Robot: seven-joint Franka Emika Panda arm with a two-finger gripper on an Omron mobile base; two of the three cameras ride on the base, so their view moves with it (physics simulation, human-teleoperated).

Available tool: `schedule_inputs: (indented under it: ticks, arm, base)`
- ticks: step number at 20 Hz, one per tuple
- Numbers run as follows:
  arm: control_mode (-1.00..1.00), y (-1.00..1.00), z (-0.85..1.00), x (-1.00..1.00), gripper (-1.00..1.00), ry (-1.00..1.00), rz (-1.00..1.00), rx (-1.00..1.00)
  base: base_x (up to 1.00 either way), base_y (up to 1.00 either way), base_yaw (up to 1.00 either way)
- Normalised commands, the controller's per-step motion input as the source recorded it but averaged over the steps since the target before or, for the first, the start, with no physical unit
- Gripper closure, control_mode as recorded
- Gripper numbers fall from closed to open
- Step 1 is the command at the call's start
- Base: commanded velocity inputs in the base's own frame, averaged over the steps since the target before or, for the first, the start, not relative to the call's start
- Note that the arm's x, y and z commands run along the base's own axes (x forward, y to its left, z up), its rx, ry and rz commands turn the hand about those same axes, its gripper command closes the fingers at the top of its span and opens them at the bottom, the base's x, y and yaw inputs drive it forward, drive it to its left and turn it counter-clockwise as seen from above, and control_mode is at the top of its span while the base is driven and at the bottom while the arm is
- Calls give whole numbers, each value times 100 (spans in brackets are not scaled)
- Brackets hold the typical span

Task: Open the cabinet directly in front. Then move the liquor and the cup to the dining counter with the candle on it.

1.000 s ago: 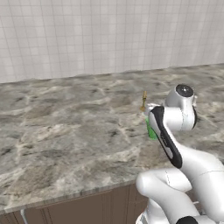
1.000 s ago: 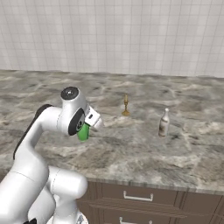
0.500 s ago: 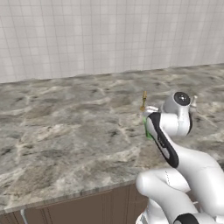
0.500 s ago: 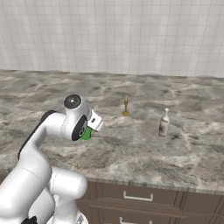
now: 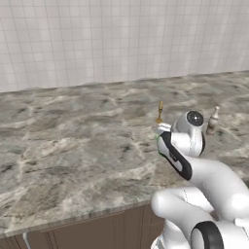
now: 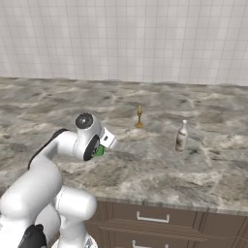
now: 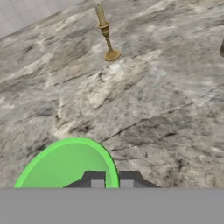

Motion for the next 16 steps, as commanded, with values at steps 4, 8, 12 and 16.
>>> schedule_inputs:
  ticks: [4,8,12,16]
  arm:
    - [-100,0,-30,31,100,0,0,0]
    - [-100,0,-30,27,100,0,0,0]
    - [-100,0,-32,24,100,0,0,0]
    - [-100,0,-34,21,100,1,0,0]
  base:
    - [0,0,0]
    - [0,0,0]
    - [0,0,0]
    - [0,0,0]
